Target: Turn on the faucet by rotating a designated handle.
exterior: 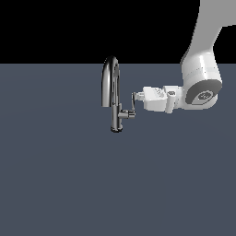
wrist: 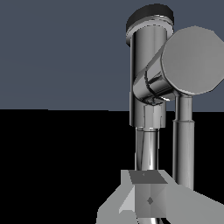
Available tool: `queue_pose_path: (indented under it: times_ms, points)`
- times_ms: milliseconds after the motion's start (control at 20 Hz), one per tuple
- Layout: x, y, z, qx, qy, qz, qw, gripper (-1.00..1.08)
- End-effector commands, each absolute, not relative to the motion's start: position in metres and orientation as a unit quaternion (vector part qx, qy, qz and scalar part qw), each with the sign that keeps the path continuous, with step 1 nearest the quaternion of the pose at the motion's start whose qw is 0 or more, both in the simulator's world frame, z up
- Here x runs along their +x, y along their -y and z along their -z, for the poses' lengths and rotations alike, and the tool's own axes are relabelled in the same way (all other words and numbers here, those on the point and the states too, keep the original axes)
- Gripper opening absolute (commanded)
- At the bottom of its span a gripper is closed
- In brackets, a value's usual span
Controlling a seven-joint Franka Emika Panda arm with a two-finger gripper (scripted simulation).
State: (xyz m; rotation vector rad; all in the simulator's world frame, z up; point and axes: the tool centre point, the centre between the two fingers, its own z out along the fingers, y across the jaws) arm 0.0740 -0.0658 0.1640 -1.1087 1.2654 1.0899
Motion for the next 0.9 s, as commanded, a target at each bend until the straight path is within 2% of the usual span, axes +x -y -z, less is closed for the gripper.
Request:
queue_pose_path:
  times_ms: [0,850]
  points:
    - [0.067,0.065,-0.165,-0.466,-0.532,-0.458,0.538,-1.00]
    - [0.029,0.064,-0.162,-0.465,-0.536,-0.453,0.540,-1.00]
